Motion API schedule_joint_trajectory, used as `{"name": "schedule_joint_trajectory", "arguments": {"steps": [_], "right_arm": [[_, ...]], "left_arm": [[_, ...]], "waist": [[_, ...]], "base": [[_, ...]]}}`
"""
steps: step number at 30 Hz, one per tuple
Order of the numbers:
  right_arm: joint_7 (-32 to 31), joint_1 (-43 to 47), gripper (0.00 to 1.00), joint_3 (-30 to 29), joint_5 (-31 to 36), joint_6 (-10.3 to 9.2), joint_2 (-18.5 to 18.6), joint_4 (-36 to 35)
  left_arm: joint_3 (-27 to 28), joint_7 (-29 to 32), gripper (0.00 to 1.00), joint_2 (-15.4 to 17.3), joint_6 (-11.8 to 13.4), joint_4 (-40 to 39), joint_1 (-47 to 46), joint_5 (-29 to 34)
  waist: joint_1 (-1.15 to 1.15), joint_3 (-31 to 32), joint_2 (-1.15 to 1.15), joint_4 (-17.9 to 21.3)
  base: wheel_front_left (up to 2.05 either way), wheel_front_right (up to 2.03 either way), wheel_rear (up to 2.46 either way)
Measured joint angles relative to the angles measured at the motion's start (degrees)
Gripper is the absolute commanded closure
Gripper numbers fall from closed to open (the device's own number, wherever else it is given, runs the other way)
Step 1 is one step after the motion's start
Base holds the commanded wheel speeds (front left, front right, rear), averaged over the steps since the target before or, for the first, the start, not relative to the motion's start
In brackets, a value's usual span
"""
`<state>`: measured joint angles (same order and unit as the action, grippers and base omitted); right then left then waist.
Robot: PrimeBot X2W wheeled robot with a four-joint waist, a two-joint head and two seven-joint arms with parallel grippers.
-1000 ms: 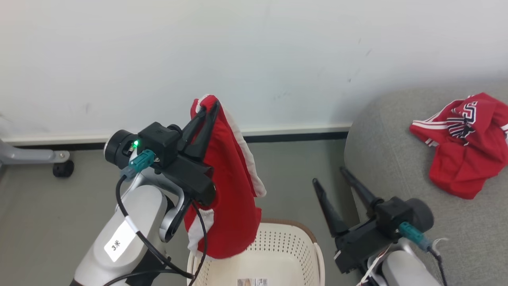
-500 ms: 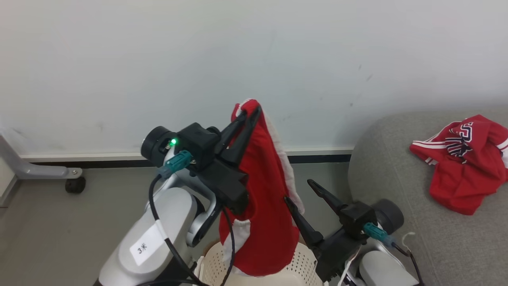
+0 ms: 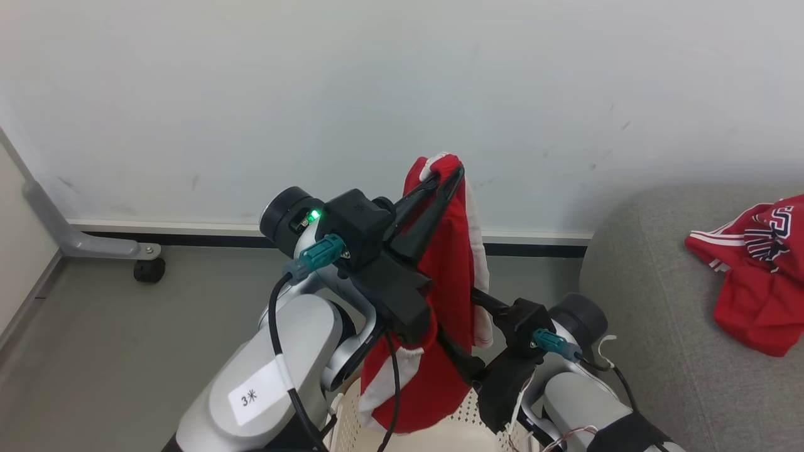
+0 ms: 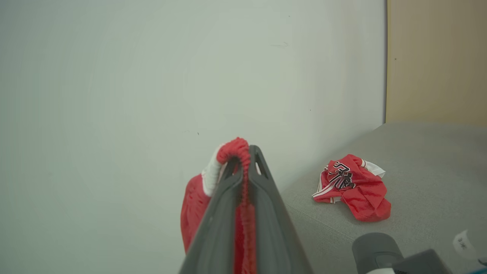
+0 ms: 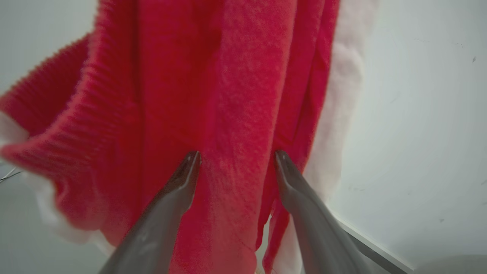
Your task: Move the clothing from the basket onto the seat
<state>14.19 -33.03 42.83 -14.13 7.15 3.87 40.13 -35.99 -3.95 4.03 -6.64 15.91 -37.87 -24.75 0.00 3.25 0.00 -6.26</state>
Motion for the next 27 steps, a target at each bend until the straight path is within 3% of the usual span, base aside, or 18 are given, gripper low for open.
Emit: {"name": "schedule_joint_trajectory", "arguments": {"steps": [2, 3, 4, 9, 16, 17, 18, 19, 20, 21, 22, 27], "right_arm": [[0.0, -1.0, 0.0, 1.1, -0.9, 0.0, -0.1, 1.1], [0.0, -1.3, 0.16, 1.6, -1.3, 0.0, -0.1, 1.5], [0.0, -1.6, 0.46, 2.0, -1.7, 0.0, -0.2, 2.0], [0.0, -2.0, 1.0, 4.3, -4.2, 0.0, -0.2, 3.7], [0.1, -4.0, 1.0, 5.3, -8.2, 0.0, -0.2, 4.2], [0.1, -4.0, 1.0, 5.3, -8.6, 0.0, -0.2, 4.2], [0.1, -4.0, 1.0, 5.2, -9.0, 0.0, -0.2, 4.1], [0.1, -4.0, 1.0, 4.9, -9.5, 0.0, -0.2, 4.0], [0.1, -4.1, 1.0, 4.6, -10.1, 0.0, -0.2, 3.9], [0.1, -4.2, 1.0, 4.2, -10.8, 0.0, -0.2, 3.8], [0.1, -4.3, 1.0, 3.8, -11.2, 0.0, 0.0, 3.7], [0.1, -5.5, 1.0, 2.1, -12.2, 0.0, 2.7, 2.5]], "left_arm": [[0.0, 0.4, 1.0, 0.0, 0.0, -0.5, -0.2, -0.2], [-0.1, 0.4, 1.0, 0.0, 0.0, -0.8, -0.2, -0.3], [-0.1, 0.5, 1.0, 0.0, 0.0, -1.1, -0.3, -0.3], [0.1, 0.8, 1.0, 0.1, 0.0, -2.5, -0.3, -0.5], [2.0, 0.9, 1.0, 1.6, 0.7, -4.2, 1.4, -1.4], [2.3, 0.9, 0.85, 1.9, 0.8, -4.2, 2.0, -1.7], [2.6, 0.9, 0.85, 2.2, 1.2, -4.2, 2.5, -2.2], [3.1, 0.8, 0.75, 2.5, 1.5, -4.2, 3.1, -2.5], [3.6, 0.7, 0.59, 2.7, 1.8, -4.1, 3.6, -2.8], [4.1, 0.5, 0.16, 3.0, 2.1, -4.1, 4.2, -3.0], [4.4, 0.3, 0.0, 3.3, 2.2, -4.0, 4.7, -3.0], [6.4, -1.3, 0.0, 4.8, 3.9, -3.2, 7.7, -3.0]], "waist": [[0.0, -0.2, 0.0, -0.2], [0.0, -0.2, 0.0, -0.3], [0.0, -0.3, 0.0, -0.3], [0.01, -0.5, 0.0, -0.3], [0.01, -0.8, 0.0, 1.1], [0.01, -0.8, 0.0, 1.4], [0.01, -0.8, 0.0, 1.7], [0.01, -0.9, 0.0, 2.0], [0.01, -1.0, 0.0, 2.3], [0.01, -1.0, 0.0, 2.6], [0.01, -1.1, 0.0, 3.0], [0.01, -1.4, 0.0, 4.9]], "base": [[0.0, 0.0, 0.0], [0.0, 0.0, 0.0], [0.0, 0.0, 0.0], [0.0, 0.0, 0.0], [0.0, 0.0, 0.0], [0.0, 0.0, 0.0], [0.0, 0.0, 0.0], [0.0, 0.0, 0.0], [0.0, 0.0, 0.0], [0.0, 0.0, 0.0], [0.0, 0.0, 0.0], [0.0, 0.0, 0.0]]}}
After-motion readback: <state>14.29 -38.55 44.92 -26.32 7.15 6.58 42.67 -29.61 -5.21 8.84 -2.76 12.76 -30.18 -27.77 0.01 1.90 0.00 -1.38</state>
